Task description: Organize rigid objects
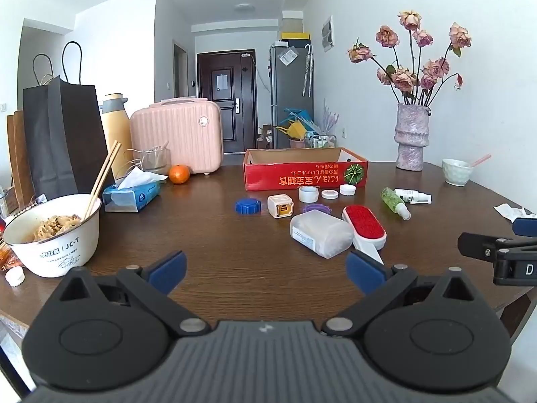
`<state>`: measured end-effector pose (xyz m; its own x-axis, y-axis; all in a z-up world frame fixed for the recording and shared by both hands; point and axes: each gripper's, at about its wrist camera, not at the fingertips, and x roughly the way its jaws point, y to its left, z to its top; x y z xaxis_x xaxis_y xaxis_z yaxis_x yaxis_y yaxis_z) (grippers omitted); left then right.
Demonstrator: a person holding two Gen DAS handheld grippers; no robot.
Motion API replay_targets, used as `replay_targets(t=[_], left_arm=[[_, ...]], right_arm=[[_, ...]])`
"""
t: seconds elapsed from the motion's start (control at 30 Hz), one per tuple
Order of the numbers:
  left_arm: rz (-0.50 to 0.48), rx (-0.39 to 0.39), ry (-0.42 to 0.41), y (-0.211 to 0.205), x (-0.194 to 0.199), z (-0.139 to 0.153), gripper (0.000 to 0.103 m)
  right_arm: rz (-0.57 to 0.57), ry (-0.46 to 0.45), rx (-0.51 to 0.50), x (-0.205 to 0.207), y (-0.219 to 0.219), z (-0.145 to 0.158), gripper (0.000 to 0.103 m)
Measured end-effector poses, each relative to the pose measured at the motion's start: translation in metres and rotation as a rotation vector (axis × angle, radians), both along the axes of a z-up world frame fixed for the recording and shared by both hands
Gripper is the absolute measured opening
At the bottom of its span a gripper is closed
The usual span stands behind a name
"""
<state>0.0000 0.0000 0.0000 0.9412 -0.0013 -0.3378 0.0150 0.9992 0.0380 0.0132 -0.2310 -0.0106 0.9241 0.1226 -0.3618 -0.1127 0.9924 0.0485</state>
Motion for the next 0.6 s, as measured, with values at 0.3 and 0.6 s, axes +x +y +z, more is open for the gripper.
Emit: replay_targets(t=[0.3,0.6], left_arm=[[-0.007,0.010,0.025,-0.0003,0.0036,0.0002,0.103],[-0.004,0.001,0.005,-0.0001,-0.0027,0.0004,0.103]], right_arm=[[-0.001,-0.024,-0.014,-0.0043,0.0004,0.0025,0.103],[0.000,-0.018,-0.013,-0.0048,0.0015,0.0033,0.103]])
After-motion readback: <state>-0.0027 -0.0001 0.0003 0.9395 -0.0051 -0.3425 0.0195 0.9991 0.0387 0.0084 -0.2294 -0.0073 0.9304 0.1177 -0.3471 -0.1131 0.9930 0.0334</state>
